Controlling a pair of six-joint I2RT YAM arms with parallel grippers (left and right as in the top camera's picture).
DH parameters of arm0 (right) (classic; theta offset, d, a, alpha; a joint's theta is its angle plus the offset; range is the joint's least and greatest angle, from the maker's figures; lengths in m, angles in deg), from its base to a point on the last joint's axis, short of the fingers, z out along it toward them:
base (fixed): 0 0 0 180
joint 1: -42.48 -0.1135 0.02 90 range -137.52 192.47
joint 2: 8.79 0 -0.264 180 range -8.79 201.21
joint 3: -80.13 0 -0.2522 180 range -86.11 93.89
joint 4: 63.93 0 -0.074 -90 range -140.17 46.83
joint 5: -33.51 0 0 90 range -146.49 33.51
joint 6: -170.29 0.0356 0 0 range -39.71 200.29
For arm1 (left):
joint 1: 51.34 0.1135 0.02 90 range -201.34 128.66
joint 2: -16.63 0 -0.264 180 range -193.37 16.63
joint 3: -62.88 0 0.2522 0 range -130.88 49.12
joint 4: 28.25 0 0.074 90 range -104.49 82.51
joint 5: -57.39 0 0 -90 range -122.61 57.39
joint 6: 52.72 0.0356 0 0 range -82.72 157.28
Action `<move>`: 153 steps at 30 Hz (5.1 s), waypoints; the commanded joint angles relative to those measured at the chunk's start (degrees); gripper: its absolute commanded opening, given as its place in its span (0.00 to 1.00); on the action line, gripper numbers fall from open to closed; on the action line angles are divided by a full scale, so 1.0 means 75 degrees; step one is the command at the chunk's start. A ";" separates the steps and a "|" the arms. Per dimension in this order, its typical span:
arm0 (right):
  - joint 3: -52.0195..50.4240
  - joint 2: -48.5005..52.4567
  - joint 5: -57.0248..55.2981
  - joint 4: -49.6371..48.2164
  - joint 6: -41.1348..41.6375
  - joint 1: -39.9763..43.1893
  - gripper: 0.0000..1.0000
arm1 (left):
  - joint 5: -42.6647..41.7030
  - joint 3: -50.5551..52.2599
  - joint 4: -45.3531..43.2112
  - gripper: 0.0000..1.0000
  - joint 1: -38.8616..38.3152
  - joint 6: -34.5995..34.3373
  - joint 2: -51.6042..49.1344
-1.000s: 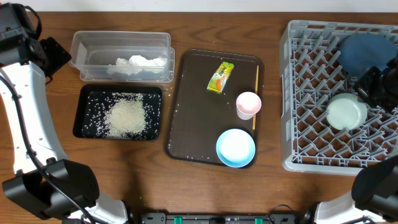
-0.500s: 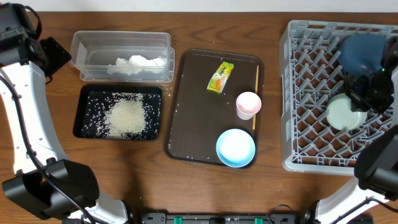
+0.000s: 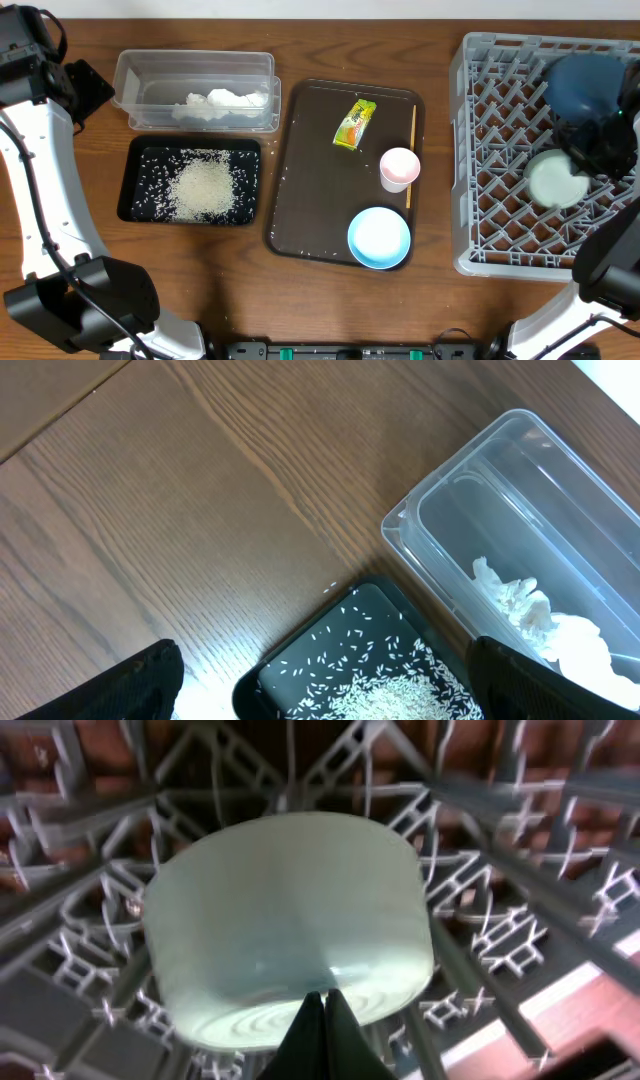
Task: Sort waste into correct bins and load items into the dishwasher rack
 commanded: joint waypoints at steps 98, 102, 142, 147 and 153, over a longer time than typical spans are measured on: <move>-0.2372 -0.2696 0.2084 -0.5164 -0.1480 -0.5490 0.69 | 0.0090 -0.0023 0.0015 0.93 0.0026 -0.0015 0.0023; -0.2116 -0.2696 0.1358 -0.3993 -0.0947 -0.6779 0.68 | 0.0090 -0.0023 0.0015 0.92 0.0026 -0.0015 0.0023; -0.2296 0.0347 -0.0332 -0.1649 0.1536 -1.0363 0.22 | 0.0093 -0.0023 0.0015 0.93 0.0026 -0.0015 0.0023; -0.2250 0.0335 -0.0364 -0.1740 0.1547 -1.0279 0.08 | 0.0090 -0.0023 0.0015 0.93 0.0026 -0.0015 0.0023; -0.1440 0.0187 -0.0251 -0.1174 0.1521 -1.0168 0.01 | 0.0090 -0.0023 0.0015 0.92 0.0026 -0.0015 0.0023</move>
